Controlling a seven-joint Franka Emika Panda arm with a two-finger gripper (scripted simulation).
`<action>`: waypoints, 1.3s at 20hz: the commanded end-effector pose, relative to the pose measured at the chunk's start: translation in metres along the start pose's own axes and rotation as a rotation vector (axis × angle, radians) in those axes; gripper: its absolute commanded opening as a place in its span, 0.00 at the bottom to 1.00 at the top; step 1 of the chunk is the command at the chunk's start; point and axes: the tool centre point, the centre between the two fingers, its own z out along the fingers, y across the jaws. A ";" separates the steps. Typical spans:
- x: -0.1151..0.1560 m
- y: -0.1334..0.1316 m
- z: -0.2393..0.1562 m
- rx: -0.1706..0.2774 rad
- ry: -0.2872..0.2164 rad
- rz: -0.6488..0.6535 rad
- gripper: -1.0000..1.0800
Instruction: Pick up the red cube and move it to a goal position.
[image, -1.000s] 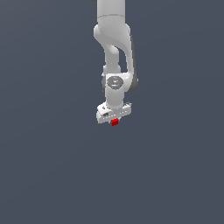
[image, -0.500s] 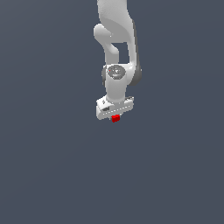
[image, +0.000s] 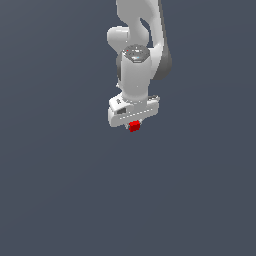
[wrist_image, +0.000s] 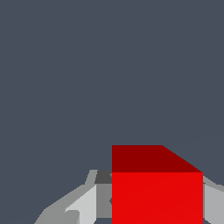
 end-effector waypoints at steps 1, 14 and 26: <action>0.006 0.000 -0.026 0.000 0.000 -0.001 0.00; 0.038 0.004 -0.153 0.000 0.000 -0.001 0.00; 0.063 0.008 -0.244 -0.001 -0.001 -0.001 0.00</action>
